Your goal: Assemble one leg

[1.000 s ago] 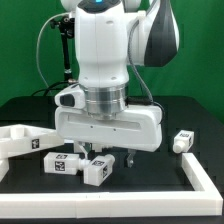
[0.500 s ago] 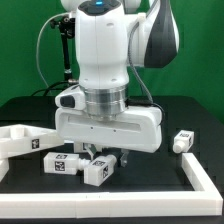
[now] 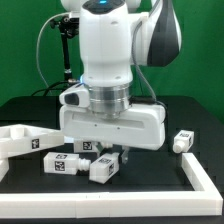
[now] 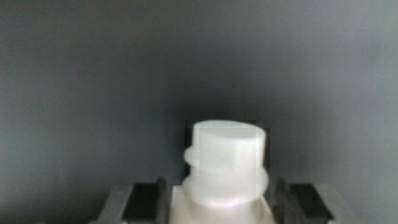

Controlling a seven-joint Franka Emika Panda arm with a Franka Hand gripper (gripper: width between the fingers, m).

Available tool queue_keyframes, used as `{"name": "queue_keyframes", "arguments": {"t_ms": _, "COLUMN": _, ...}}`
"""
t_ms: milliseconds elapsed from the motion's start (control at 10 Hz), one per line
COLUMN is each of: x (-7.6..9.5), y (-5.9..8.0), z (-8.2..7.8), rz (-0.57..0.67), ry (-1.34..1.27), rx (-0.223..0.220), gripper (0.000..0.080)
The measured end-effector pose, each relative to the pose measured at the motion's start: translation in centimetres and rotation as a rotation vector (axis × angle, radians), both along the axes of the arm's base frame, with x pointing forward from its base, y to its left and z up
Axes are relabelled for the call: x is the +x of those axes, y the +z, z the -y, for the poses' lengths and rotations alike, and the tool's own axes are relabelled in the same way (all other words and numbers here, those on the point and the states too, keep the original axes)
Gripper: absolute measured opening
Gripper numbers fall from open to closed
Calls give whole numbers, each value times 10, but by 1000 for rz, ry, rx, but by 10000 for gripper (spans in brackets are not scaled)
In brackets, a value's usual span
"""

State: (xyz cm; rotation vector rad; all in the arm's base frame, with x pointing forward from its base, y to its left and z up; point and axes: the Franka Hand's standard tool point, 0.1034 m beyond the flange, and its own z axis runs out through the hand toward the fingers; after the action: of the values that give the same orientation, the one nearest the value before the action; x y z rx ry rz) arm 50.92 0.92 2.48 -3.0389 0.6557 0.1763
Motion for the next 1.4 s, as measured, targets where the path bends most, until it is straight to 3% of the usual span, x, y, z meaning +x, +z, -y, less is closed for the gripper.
{"name": "queue_keyframes", "arguments": {"t_ms": 200, "x": -30, "y": 30, "z": -19, "rz": -5, "ry": 33, "rx": 19, "gripper": 286}}
{"name": "queue_keyframes", "arguments": {"t_ms": 400, "x": -44, "y": 48, "z": -45, "rz": 28, "ry": 71, "rx": 10, "gripper": 287}}
{"name": "queue_keyframes", "arguments": {"t_ms": 800, "x": -46, "y": 44, "z": -47, "rz": 22, "ry": 84, "rx": 14, "gripper": 287}}
{"name": "queue_keyframes", "arguments": {"t_ms": 900, "x": -57, "y": 45, "z": -60, "rz": 56, "ry": 107, "rx": 9, "gripper": 287}}
{"name": "queue_keyframes", "arguments": {"t_ms": 1000, "x": -79, "y": 40, "z": -74, "rz": 69, "ry": 146, "rx": 7, "gripper": 287}}
{"name": "queue_keyframes", "arguments": {"t_ms": 1100, "x": -103, "y": 30, "z": -83, "rz": 60, "ry": 176, "rx": 0, "gripper": 287}}
{"name": "queue_keyframes", "arguments": {"t_ms": 1300, "x": -132, "y": 8, "z": -93, "rz": 91, "ry": 191, "rx": -20, "gripper": 287}}
{"name": "queue_keyframes", "arguments": {"t_ms": 1400, "x": -131, "y": 9, "z": -93, "rz": 75, "ry": 196, "rx": -17, "gripper": 287}}
